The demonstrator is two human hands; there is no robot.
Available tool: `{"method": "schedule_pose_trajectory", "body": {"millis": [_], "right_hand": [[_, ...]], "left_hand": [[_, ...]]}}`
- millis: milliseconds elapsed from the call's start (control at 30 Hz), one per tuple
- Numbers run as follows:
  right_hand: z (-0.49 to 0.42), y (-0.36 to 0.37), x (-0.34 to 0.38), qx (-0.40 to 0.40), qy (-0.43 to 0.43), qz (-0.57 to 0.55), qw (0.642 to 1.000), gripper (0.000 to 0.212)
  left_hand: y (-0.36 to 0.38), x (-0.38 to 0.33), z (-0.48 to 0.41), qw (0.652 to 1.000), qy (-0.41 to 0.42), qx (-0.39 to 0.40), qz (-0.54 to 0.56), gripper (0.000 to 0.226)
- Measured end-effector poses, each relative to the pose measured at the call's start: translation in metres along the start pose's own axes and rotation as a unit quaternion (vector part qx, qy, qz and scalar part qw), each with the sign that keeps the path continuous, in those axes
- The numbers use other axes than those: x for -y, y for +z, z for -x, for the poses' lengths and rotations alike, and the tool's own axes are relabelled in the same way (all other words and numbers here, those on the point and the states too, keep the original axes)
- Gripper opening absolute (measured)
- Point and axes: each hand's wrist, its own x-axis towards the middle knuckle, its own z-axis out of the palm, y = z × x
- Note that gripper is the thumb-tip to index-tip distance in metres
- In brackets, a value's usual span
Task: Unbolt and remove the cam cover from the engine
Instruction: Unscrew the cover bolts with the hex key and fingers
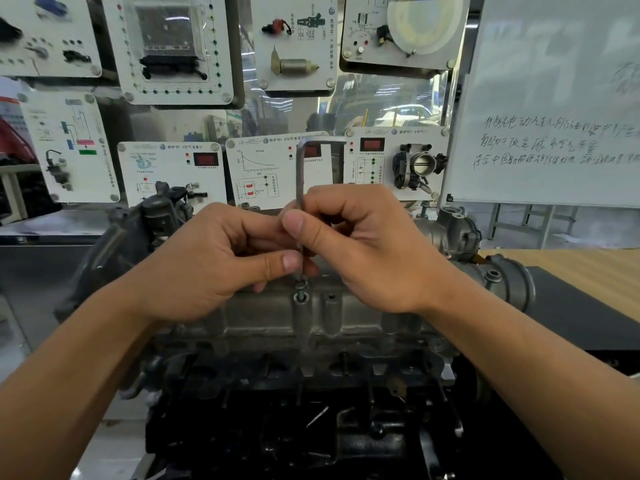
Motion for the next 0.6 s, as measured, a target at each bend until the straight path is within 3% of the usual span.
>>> {"method": "schedule_pose_trajectory", "body": {"millis": [200,300,467,600], "right_hand": [[0.0014,0.0006,0.0033,0.015,-0.011,0.039,0.999,0.021],[0.0016,0.0010,0.0038,-0.016,-0.019,0.055,0.998,0.017],[0.0009,0.0022,0.0029,-0.064,-0.014,0.003,0.998,0.014],[0.0013,0.0027,0.0006,-0.068,-0.016,-0.005,0.998,0.012]], "left_hand": [[0.0003,0.0036,-0.0003,1.000,-0.009,-0.003,0.011,0.021],[0.0014,0.0063,-0.0009,1.000,-0.010,-0.024,0.009,0.027],[0.0042,0.0053,-0.0021,0.998,-0.004,-0.060,-0.001,0.034],[0.0065,0.0053,-0.0032,0.997,0.010,-0.080,-0.021,0.028]]}}
